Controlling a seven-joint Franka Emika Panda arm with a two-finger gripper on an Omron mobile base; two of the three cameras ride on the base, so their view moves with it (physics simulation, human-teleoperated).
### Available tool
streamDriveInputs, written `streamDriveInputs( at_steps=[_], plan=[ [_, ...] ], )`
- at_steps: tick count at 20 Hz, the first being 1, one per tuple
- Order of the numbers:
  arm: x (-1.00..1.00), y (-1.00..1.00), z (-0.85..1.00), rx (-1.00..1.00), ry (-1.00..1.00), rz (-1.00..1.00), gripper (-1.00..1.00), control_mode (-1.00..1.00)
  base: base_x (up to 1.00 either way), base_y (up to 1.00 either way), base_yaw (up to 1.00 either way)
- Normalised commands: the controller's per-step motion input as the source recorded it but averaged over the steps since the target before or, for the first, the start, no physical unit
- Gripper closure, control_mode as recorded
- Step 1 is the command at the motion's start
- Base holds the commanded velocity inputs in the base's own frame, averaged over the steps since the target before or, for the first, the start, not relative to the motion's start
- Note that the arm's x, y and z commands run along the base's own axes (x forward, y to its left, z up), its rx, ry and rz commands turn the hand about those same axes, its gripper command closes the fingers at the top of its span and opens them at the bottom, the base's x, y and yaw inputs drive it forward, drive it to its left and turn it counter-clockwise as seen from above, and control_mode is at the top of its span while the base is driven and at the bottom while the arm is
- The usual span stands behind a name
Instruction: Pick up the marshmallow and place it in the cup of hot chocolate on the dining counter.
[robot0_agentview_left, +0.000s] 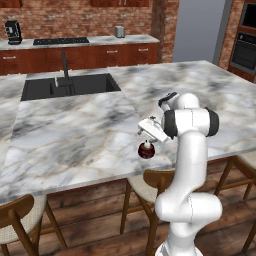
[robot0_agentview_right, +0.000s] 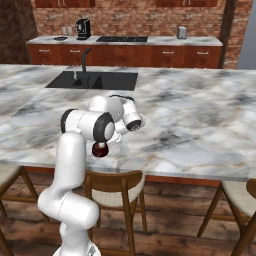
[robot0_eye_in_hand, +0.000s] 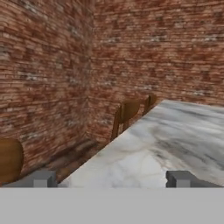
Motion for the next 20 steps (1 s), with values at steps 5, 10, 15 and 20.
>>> streamDriveInputs(
  at_steps=[5,10,15,20],
  plan=[
    [-0.48,-0.01,0.43,0.00,-0.19,0.00,-1.00,-1.00,0.00,0.00,0.00],
    [-0.67,0.00,0.60,0.00,-0.47,0.00,-1.00,-1.00,0.00,0.00,0.00],
    [-0.86,0.00,0.61,0.00,-0.55,0.00,-1.00,-1.00,0.00,0.00,0.00],
    [-0.86,0.00,0.74,0.00,-0.55,0.00,-1.00,-1.00,0.00,0.00,0.00]
  ],
)
